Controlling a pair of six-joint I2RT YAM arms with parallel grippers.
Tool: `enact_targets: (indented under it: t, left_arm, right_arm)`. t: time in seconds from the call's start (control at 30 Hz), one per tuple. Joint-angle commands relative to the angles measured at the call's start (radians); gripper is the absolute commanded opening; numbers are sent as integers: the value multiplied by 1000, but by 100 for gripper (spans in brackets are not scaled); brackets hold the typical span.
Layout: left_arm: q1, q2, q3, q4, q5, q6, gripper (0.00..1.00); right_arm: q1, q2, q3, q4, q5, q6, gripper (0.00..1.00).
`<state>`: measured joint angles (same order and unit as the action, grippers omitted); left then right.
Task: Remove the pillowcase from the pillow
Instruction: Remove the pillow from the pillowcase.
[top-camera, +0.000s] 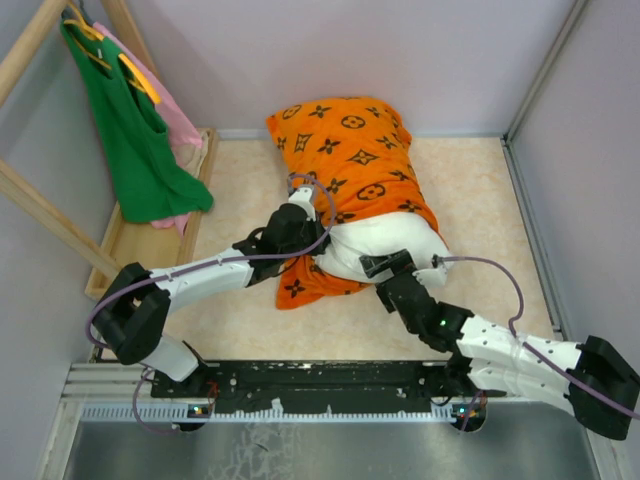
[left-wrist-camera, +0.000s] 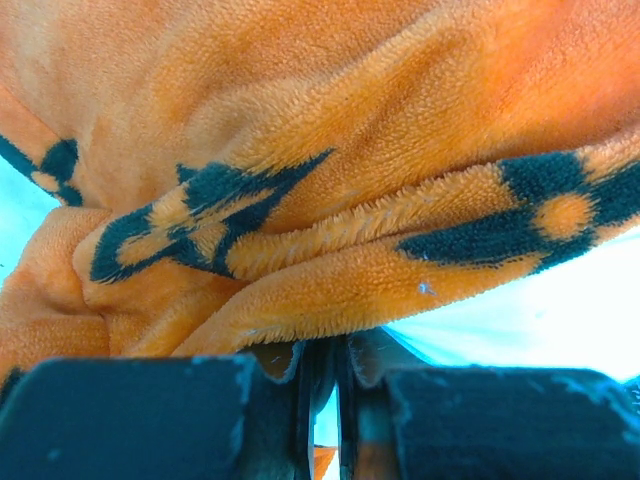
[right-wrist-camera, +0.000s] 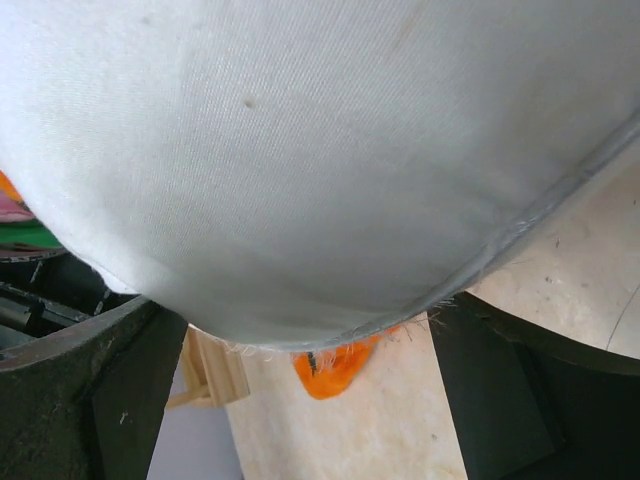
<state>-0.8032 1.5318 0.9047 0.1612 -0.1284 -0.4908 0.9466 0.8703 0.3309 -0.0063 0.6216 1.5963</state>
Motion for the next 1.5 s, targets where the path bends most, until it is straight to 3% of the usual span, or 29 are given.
enact_targets:
  t: [0.0, 0.13, 0.43, 0.53, 0.73, 0.93, 1.23, 1.47]
  left_arm:
    - [-12, 16, -1, 51, 2, -47, 0]
    - [-13, 19, -10, 48, -22, -51, 0]
    - [-14, 28, -12, 40, -30, -56, 0]
    - [-13, 30, -9, 39, -21, -56, 0]
    - [-24, 43, -20, 38, -7, -71, 0]
    - [-48, 63, -35, 25, -13, -80, 0]
    - [-79, 114, -46, 4, -23, -79, 0]
    - [-117, 173, 14, -25, -30, -55, 0]
  right_arm:
    - [-1, -62, -55, 163, 174, -114, 99]
    - [0, -158, -143, 179, 134, -117, 99]
    - [-3, -370, -280, 183, 207, -163, 99]
    - [-25, -337, -316, 261, 222, -133, 99]
    - [-222, -76, -305, 602, -1, -182, 99]
    - [-237, 128, -178, 882, -102, -323, 99]
    - [-238, 13, -28, 908, -198, -551, 99]
    - [-238, 30, 18, 935, -227, -582, 99]
